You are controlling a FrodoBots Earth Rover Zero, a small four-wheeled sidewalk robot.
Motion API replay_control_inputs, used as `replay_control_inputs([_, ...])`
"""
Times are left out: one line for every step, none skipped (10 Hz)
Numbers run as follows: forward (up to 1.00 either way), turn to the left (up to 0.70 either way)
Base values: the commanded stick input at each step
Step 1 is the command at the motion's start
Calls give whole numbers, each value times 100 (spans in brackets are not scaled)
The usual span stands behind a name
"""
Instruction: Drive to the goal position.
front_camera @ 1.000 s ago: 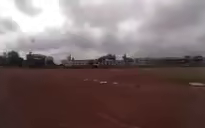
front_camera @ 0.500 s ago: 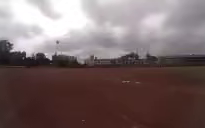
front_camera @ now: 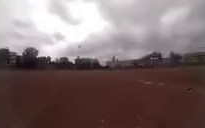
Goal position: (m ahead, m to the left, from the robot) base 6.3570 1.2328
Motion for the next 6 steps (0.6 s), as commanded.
replay_control_inputs([70, 0])
replay_control_inputs([70, 0])
replay_control_inputs([70, 0])
replay_control_inputs([70, 0])
replay_control_inputs([70, 0])
replay_control_inputs([70, 0])
